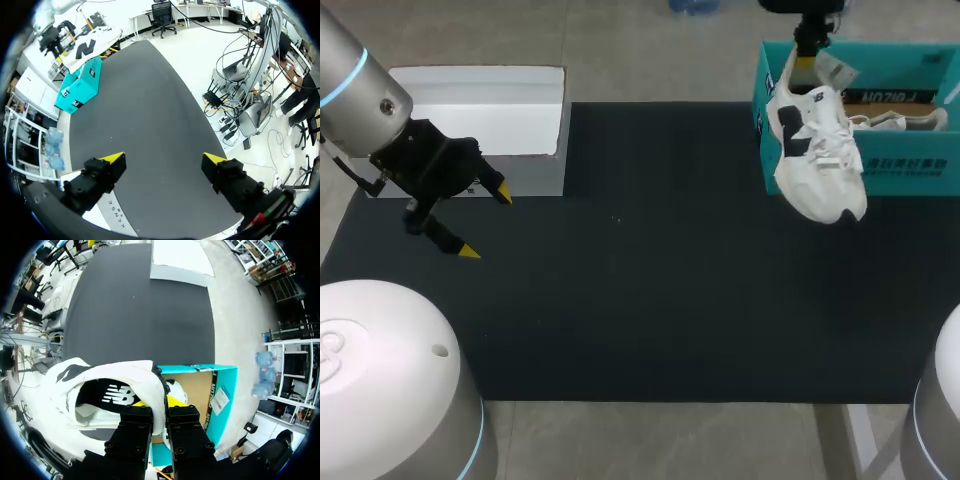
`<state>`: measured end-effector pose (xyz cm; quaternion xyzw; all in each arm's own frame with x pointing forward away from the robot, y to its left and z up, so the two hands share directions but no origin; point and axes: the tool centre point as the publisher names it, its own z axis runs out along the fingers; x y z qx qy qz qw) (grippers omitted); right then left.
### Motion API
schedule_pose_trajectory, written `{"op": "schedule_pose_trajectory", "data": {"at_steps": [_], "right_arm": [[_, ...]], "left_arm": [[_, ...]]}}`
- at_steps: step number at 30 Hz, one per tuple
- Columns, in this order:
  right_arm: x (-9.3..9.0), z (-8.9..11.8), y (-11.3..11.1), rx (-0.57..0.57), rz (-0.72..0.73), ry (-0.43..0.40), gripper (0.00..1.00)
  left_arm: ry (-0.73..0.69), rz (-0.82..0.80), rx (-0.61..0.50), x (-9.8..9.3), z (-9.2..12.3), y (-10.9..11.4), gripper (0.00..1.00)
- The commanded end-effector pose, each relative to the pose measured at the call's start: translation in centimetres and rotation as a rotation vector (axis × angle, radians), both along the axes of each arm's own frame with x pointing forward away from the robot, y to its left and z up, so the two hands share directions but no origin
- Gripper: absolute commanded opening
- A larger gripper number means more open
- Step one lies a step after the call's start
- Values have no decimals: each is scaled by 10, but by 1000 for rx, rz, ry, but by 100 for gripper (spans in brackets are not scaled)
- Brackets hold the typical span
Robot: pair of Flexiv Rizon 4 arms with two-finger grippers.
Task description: Take the shoe out of the shoebox, open the shoe tongue, remove and reinsert the insole, then place the shoe into the shoebox
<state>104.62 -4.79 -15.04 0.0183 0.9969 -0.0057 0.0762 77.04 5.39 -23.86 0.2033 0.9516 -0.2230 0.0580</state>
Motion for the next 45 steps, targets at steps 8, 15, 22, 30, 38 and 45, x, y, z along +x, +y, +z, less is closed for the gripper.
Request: {"op": "schedule_pose_trajectory", "data": {"at_steps": [8, 15, 22, 30, 38, 45], "right_arm": [[83, 23, -125, 40, -24, 9, 0], [126, 40, -164, 13, -44, 17, 0], [152, 47, -178, 5, -42, 22, 0], [160, 45, -180, -65, -49, 56, 0], [160, 45, -180, -65, -49, 56, 0], [160, 45, -180, -65, -49, 56, 0]], "left_arm": [[0, 0, 2, 0, 0, 0, 100], [0, 0, 2, 0, 0, 0, 100], [0, 0, 2, 0, 0, 0, 100], [0, 0, 2, 0, 0, 0, 100], [0, 0, 2, 0, 0, 0, 100], [0, 0, 2, 0, 0, 0, 100]]}}
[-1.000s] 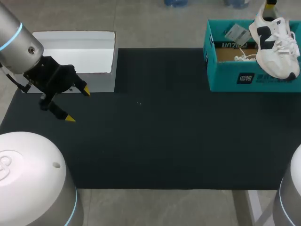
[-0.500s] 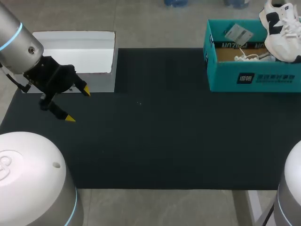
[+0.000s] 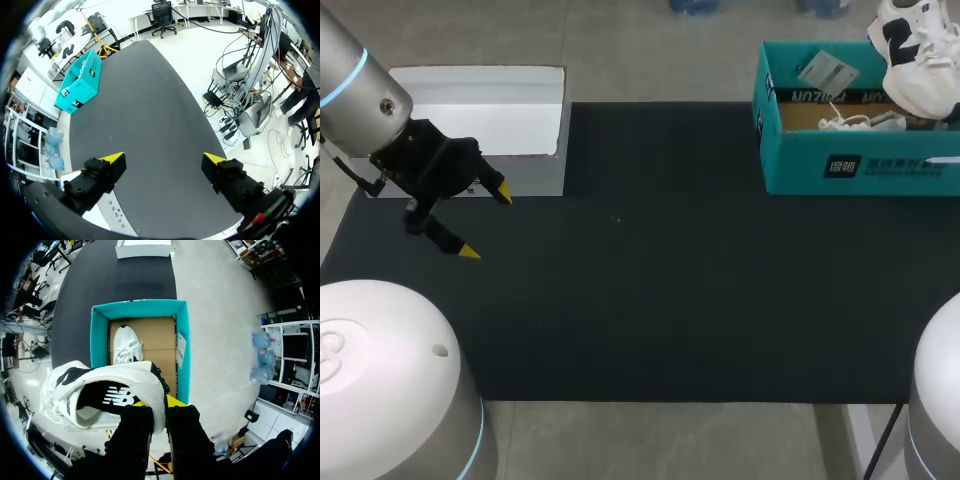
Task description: Take the shoe out of the shoebox, open the shoe tongue, remove and reinsert the insole, then place the shoe into the shoebox
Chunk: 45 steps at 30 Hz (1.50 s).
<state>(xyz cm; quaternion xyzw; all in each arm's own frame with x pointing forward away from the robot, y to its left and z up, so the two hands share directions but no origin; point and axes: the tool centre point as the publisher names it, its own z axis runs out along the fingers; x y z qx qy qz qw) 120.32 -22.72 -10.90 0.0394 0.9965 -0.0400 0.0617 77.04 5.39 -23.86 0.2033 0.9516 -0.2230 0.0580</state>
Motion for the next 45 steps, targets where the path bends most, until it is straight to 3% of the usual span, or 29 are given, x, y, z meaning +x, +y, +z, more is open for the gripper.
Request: {"op": "schedule_pose_trajectory", "data": {"at_steps": [1, 4, 17, 25, 45], "right_arm": [[3, 3, 0, 0, -2, 26, 0], [3, 3, 0, 0, -2, 26, 0], [8, 1, -15, -83, -803, -47, 0], [-11, -12, -44, 56, -1120, -21, 0], [-14, -12, -45, 79, -1127, -37, 0]], "left_arm": [[0, 0, 2, 0, 0, 0, 100], [0, 0, 2, 0, 0, 0, 100], [0, 0, 2, 0, 0, 0, 100], [0, 0, 2, 0, 0, 0, 100], [0, 0, 2, 0, 0, 0, 100]]}}
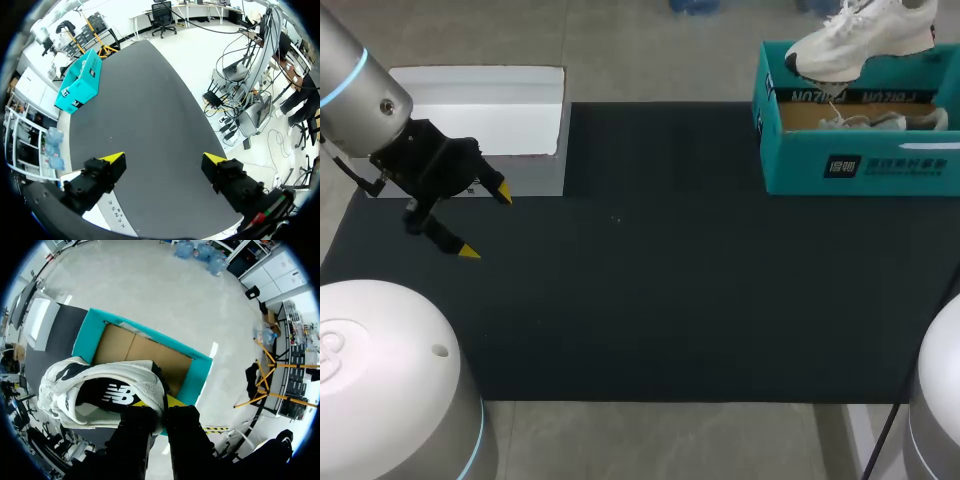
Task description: Take the shoe out of the shoebox, open the shoe tongue, remove and reinsert the insole, then place the shoe into the shoebox
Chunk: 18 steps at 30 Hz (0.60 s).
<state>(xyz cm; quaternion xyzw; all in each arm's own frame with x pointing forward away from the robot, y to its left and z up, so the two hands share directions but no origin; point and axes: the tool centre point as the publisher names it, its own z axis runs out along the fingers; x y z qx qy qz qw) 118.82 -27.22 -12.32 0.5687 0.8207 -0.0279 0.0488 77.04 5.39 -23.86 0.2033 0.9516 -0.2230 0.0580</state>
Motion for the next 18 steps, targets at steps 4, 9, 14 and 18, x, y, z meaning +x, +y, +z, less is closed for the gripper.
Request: {"op": "schedule_pose_trajectory", "data": {"at_steps": [4, 9, 14, 18], "right_arm": [[1, 2, 0, 1, 0, 4, 0], [-1, 2, -10, -59, -268, -30, 0], [-9, 2, -19, -32, -477, -78, 0], [-17, -2, -22, -23, -562, -94, 0]], "left_arm": [[0, 0, 2, 0, 0, 0, 100], [0, 0, 2, 0, 0, 0, 100], [0, 0, 2, 0, 0, 0, 100], [0, 0, 2, 0, 0, 0, 100]]}}
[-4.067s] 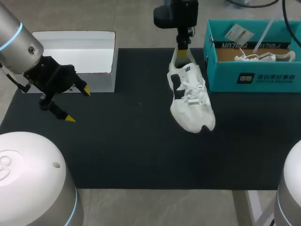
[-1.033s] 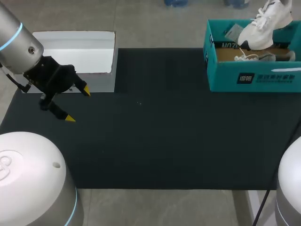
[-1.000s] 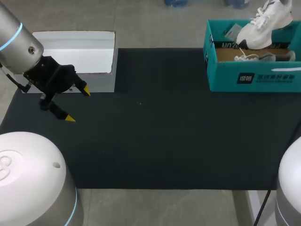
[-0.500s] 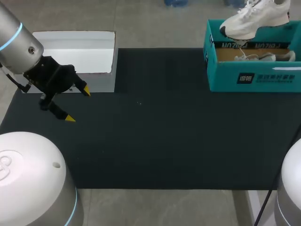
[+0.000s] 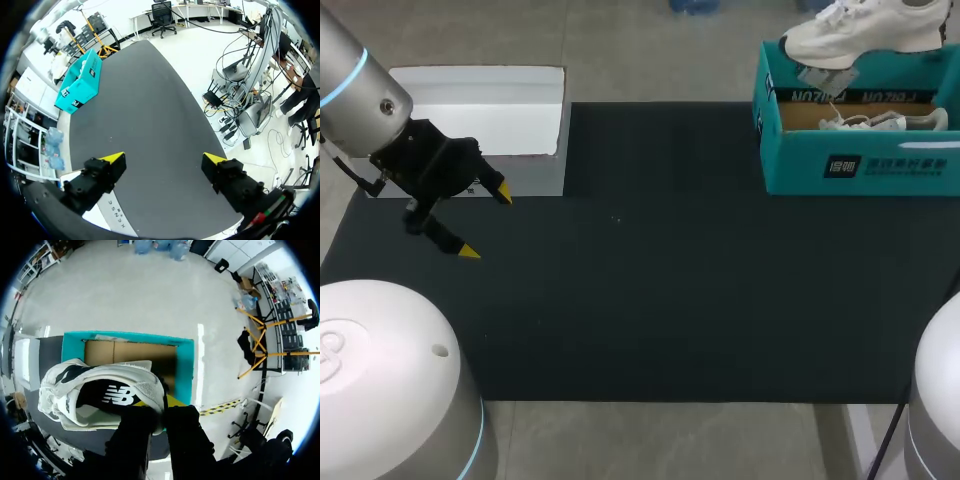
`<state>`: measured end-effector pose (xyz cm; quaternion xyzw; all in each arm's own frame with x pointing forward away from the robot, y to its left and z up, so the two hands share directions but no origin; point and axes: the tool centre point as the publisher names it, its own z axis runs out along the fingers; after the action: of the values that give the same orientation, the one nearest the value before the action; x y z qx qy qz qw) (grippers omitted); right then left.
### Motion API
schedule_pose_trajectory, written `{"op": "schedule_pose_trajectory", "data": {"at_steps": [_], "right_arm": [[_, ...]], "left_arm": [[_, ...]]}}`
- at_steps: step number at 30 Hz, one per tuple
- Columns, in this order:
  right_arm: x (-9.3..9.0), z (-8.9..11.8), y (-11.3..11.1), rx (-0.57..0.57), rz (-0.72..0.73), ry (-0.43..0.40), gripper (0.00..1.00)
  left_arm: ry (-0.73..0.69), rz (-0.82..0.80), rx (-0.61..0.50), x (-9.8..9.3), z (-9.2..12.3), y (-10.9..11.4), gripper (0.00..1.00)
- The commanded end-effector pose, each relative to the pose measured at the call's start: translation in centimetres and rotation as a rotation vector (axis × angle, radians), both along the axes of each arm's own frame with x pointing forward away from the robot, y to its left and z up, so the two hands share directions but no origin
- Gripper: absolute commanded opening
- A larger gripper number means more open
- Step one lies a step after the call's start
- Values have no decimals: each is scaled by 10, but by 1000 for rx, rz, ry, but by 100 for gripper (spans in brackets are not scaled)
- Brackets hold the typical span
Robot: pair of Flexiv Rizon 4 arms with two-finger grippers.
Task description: Take the shoe out of the shoebox, open the shoe tongue, remove and reinsert the insole, then place the shoe into the shoebox
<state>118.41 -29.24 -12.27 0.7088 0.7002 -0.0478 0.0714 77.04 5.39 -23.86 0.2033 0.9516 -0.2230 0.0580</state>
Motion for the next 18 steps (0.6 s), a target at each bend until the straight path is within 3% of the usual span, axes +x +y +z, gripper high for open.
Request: {"op": "schedule_pose_trajectory", "data": {"at_steps": [1, 8, 18], "right_arm": [[-14, -4, -3, 22, -204, -66, 0], [-25, -12, -8, -22, -339, -73, 0], [-26, -12, -8, -40, -346, -83, 0]], "left_arm": [[0, 0, 2, 0, 0, 0, 100], [0, 0, 2, 0, 0, 0, 100], [0, 0, 2, 0, 0, 0, 100]]}}
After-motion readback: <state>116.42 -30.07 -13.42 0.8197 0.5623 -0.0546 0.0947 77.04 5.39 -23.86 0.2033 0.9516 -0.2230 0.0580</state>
